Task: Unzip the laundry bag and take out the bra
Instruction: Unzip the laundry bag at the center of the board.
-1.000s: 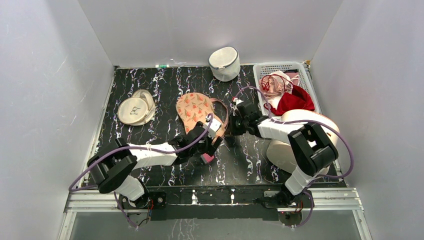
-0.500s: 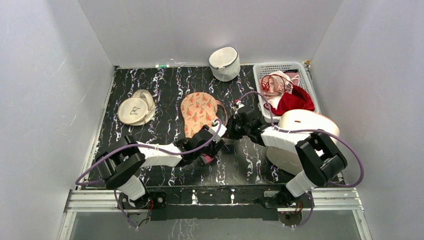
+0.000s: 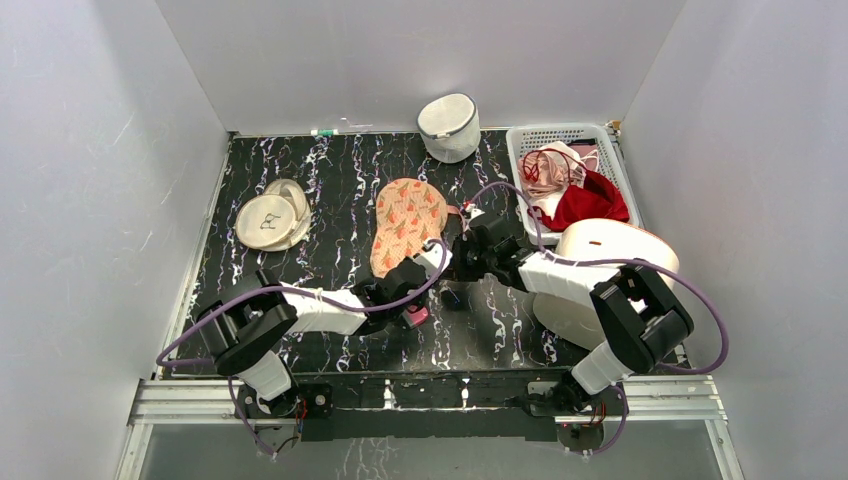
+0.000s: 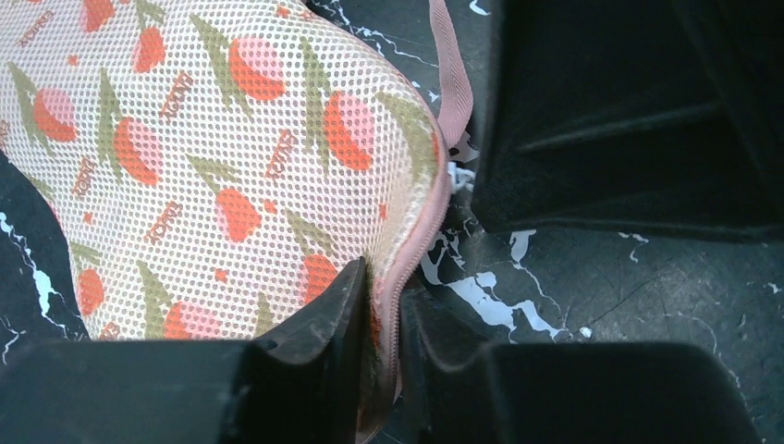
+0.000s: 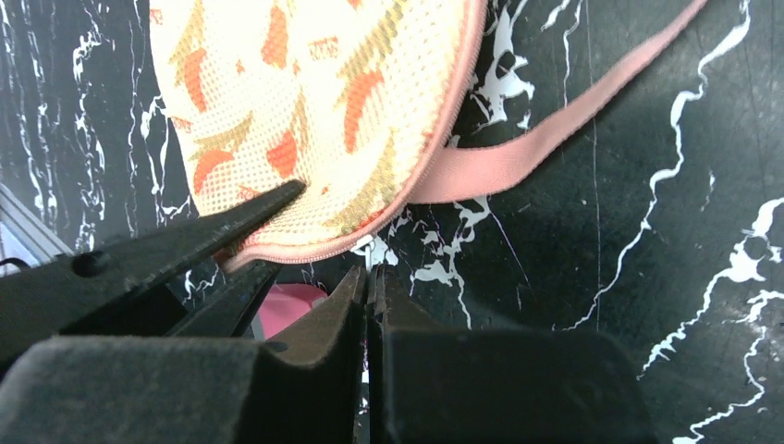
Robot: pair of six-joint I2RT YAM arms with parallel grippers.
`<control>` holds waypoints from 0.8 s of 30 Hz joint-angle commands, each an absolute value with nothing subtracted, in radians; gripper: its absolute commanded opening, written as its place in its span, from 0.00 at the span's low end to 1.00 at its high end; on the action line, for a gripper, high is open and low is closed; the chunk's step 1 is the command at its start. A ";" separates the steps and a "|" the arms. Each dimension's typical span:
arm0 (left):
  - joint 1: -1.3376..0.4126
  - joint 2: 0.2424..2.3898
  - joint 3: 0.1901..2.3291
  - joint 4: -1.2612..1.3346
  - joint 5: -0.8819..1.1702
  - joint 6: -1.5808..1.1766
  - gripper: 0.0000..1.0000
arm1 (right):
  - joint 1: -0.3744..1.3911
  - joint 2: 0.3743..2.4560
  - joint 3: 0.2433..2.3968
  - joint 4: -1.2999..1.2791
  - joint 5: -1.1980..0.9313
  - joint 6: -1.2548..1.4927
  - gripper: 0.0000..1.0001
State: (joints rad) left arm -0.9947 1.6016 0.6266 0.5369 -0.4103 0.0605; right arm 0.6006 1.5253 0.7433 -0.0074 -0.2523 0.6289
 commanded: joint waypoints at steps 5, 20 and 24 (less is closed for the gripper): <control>-0.995 1.551 0.575 0.546 -0.443 0.071 0.10 | 0.593 1.541 0.889 -0.135 -0.113 0.403 0.00; -0.994 1.486 0.493 0.575 -0.406 0.075 0.00 | 0.487 1.751 1.055 -0.133 -0.086 0.284 0.00; -0.994 1.477 0.475 0.587 -0.397 0.074 0.00 | 0.446 1.822 1.101 -0.092 -0.121 0.273 0.00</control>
State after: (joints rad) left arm -0.9970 1.5192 0.5060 0.5987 -0.3954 0.0711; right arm 0.5106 1.7763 1.0283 -0.1646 -0.1726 0.3153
